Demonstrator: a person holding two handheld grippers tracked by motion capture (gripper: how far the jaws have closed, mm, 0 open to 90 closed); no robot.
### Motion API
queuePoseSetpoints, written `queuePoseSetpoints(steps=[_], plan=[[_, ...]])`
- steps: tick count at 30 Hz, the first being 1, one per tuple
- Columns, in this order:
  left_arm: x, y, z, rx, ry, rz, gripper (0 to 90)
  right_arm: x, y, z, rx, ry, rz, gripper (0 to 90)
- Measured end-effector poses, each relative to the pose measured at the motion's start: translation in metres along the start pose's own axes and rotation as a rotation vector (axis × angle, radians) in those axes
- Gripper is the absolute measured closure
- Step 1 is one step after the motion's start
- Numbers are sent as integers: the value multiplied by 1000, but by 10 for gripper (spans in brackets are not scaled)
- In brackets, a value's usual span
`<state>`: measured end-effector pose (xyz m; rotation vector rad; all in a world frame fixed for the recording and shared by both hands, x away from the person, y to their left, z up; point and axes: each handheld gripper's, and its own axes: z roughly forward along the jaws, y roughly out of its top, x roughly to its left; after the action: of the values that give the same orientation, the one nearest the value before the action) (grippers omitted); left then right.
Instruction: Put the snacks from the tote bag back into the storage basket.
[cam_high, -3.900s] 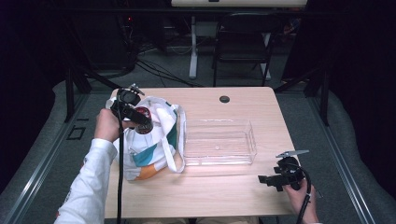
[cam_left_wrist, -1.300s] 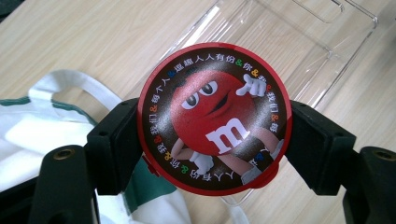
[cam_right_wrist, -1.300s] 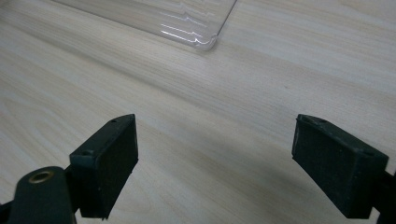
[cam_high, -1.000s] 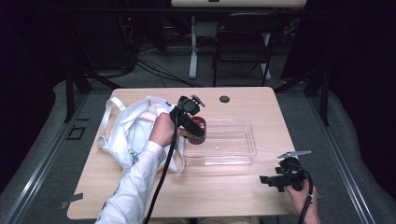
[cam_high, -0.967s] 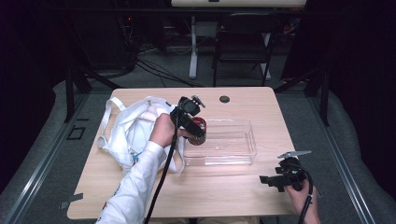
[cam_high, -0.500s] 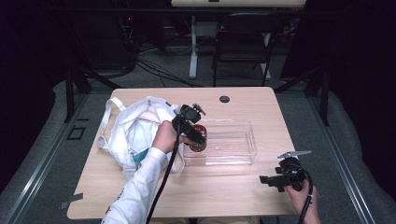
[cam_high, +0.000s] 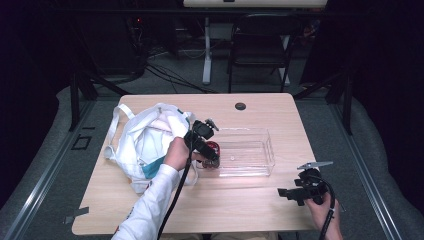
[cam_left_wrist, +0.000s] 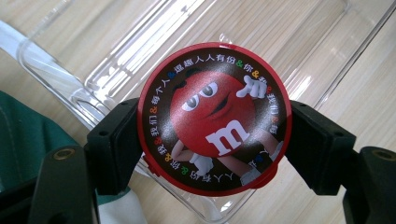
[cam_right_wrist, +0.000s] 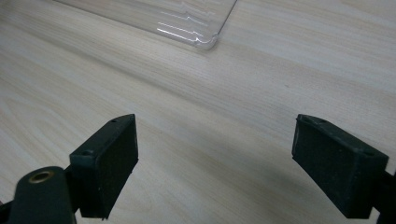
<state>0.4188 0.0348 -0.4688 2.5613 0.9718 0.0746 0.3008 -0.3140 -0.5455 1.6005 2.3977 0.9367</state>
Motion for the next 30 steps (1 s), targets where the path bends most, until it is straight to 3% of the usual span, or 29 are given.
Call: queuePoseSetpoints(steps=[13,30], plan=[[5,-5,16,34,-9,-14,258,0,0,0,2,1,-2,141],[4,-3,23,60,-10,-6,257,0,0,0,1,3,-2,140]])
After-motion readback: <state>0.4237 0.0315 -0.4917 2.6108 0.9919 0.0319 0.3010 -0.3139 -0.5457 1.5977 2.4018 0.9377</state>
